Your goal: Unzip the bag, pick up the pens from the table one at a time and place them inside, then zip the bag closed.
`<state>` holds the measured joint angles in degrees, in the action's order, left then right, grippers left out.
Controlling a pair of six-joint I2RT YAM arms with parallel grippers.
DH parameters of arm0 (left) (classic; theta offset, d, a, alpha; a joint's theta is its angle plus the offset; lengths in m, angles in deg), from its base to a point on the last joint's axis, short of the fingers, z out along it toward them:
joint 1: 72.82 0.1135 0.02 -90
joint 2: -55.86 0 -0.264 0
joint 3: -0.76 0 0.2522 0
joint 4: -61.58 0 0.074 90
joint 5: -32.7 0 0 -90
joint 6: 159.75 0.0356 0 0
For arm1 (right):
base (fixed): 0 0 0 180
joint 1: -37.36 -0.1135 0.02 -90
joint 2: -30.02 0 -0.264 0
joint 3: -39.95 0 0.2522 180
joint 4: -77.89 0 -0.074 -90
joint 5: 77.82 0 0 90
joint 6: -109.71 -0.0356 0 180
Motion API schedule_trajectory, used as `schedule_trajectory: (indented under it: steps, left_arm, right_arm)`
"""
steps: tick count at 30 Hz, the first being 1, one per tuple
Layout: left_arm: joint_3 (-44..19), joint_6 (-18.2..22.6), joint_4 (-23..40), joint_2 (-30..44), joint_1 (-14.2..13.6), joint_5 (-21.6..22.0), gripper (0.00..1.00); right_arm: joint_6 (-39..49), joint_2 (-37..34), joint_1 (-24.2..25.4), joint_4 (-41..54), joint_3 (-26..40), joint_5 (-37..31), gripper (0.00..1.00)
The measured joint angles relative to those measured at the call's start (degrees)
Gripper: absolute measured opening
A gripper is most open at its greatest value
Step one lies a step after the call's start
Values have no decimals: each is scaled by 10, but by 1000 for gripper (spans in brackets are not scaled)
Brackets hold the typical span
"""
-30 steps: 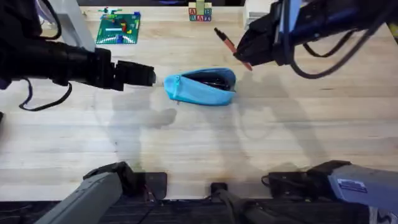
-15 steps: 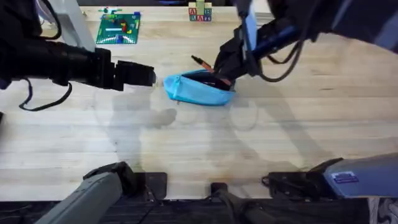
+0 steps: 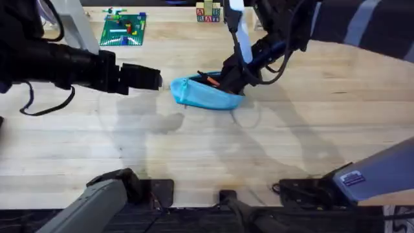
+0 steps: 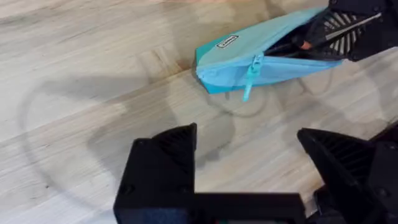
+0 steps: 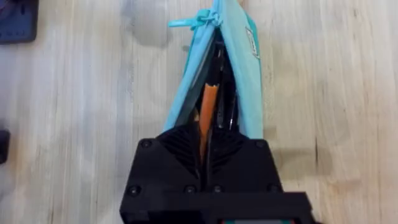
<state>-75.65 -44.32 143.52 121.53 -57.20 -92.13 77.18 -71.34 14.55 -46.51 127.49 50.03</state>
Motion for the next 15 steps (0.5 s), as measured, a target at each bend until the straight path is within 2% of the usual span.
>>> schedule_trajectory:
  steps: [7,8,12,14,15]
  left_arm:
    - [0,0,0,0,0,0,996]
    - [0,0,0,0,0,0,996]
    - [0,0,0,0,0,0,996]
    - [0,0,0,0,0,0,996]
    - [0,0,0,0,0,0,995]
  right_arm:
    - [0,0,0,-1,0,4,35]
    - [-1,0,0,0,0,5,99]
    - [0,0,0,0,0,8,685]
    - [1,0,0,-1,0,8,948]
    - [2,0,0,-1,0,8,984]
